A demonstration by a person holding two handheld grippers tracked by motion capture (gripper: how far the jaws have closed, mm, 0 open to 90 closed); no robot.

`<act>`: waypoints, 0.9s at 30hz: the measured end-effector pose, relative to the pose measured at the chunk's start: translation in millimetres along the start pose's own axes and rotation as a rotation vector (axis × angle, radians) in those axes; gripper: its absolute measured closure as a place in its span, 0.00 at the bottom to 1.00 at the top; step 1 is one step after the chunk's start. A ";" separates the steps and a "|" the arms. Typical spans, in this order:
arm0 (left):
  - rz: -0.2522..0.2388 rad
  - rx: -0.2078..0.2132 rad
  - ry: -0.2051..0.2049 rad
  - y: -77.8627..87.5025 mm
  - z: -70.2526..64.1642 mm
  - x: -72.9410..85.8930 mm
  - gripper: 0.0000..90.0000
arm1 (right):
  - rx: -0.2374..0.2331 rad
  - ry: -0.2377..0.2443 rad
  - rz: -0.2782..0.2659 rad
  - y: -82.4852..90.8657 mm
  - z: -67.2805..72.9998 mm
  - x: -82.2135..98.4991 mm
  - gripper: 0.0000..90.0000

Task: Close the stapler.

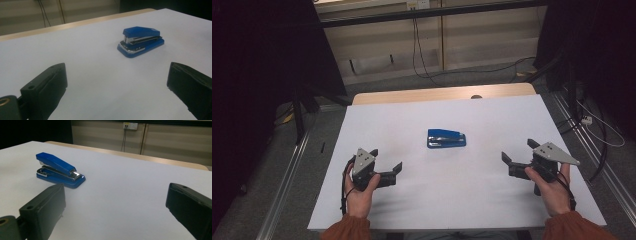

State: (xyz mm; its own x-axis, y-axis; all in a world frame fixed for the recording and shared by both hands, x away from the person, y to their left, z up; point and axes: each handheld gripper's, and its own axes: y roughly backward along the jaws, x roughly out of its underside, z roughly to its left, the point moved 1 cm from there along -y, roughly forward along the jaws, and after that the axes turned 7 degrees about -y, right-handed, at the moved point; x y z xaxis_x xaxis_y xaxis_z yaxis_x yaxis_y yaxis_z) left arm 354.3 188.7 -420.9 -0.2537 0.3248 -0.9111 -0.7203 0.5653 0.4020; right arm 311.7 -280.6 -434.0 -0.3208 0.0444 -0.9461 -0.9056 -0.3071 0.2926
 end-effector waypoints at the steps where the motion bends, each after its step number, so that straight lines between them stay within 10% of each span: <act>1: 0.007 -0.006 0.003 2.1 1.4 1.8 0.03 | 0.000 0.000 -0.003 1.7 -0.6 1.3 0.03; 12: 0.029 -0.053 -0.036 23.0 -1.1 12.4 0.03 | 0.035 -0.002 0.004 19.1 0.1 13.0 0.02; 27: 0.011 -0.050 0.015 31.0 -3.6 20.7 0.03 | 0.028 0.004 -0.007 28.7 6.2 22.4 0.02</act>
State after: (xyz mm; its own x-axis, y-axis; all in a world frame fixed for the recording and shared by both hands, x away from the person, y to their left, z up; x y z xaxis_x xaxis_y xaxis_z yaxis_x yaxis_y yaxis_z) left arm 324.4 210.2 -427.6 -0.2713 0.3188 -0.9082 -0.7487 0.5230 0.4073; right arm 276.7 -282.6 -445.9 -0.3137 0.0422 -0.9486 -0.9152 -0.2797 0.2902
